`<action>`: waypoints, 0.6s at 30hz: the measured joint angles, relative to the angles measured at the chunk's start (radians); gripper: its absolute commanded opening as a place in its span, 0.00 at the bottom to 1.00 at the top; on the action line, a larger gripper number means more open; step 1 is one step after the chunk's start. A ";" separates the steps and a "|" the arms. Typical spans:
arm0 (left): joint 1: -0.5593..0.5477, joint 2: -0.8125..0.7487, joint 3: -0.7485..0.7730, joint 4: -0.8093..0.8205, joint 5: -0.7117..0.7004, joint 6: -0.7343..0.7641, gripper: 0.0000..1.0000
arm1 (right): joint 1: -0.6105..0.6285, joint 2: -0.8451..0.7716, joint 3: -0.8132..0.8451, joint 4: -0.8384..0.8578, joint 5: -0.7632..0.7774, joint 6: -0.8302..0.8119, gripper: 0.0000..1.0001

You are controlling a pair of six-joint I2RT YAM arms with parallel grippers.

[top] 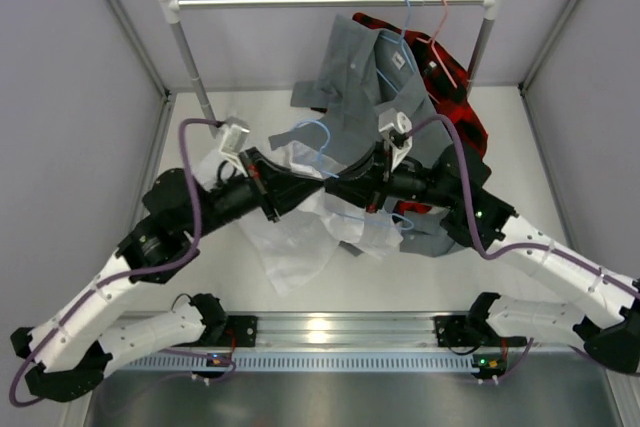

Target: Place the shirt on the hanger

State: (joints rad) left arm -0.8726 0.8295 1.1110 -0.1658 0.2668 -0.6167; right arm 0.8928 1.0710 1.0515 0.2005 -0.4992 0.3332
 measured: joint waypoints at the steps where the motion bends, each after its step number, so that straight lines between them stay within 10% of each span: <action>1: -0.003 -0.026 0.022 -0.025 -0.061 0.018 0.00 | -0.003 -0.015 0.000 -0.002 -0.029 -0.015 0.00; 8: 0.000 -0.114 0.034 -0.072 -0.415 0.054 0.00 | -0.010 -0.092 0.024 -0.114 0.057 -0.104 0.00; 18: 0.006 0.197 0.002 -0.090 -0.260 0.119 0.00 | -0.020 0.011 0.005 -0.135 0.172 -0.050 0.00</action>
State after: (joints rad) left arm -0.8669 1.0264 1.1133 -0.2554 0.0071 -0.4980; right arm 0.8726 1.0817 1.0565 0.0658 -0.3271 0.2836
